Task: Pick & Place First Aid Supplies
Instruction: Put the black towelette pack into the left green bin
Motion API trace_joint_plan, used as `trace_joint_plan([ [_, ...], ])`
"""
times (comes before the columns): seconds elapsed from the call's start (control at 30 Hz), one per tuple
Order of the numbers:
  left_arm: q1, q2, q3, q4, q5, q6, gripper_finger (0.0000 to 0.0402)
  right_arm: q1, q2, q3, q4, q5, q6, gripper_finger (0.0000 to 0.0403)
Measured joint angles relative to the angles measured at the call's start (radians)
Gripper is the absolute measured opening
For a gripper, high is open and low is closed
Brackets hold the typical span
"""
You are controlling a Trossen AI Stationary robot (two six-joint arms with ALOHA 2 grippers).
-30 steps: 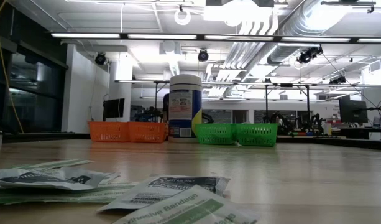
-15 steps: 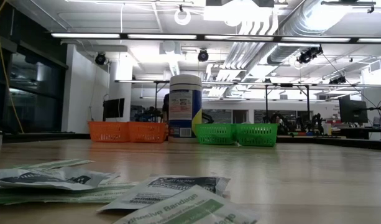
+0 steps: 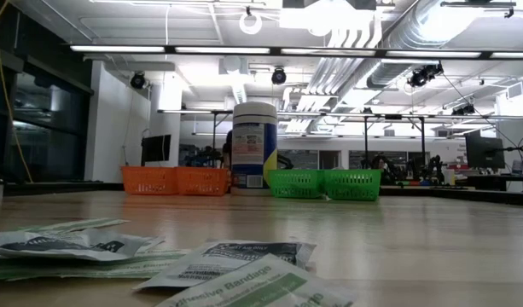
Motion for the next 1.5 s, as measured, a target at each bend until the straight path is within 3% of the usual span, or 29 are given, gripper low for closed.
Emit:
trace_joint_plan([
  [0.23, -0.010, -0.122, 0.001, -0.245, -0.069, -0.151, 0.0183, -0.159, 0.000, 0.000, -0.176, 0.088, 0.177, 0.0001],
  [0.47, -0.102, -0.168, -0.073, -0.383, -0.150, -0.274, 0.0183, -0.358, 0.033, -0.020, -0.213, 0.026, 0.140, 0.0000],
  [0.6, -0.160, -0.221, -0.195, -0.344, -0.227, -0.355, 0.0183, -0.459, 0.045, -0.129, -0.088, -0.067, 0.097, 0.0000],
  [0.8, -0.233, -0.336, -0.426, -0.099, -0.294, -0.440, 0.0183, -0.596, 0.047, -0.281, 0.172, -0.164, 0.095, 0.0000],
  [1.1, -0.285, -0.480, -0.708, 0.207, -0.354, -0.501, 0.0183, -0.775, 0.069, -0.445, 0.496, -0.256, 0.298, 0.0000],
  [1.5, -0.282, -0.588, -0.773, 0.277, -0.355, -0.449, 0.0183, -0.860, 0.244, -0.417, 0.611, -0.268, 0.436, 0.0000],
])
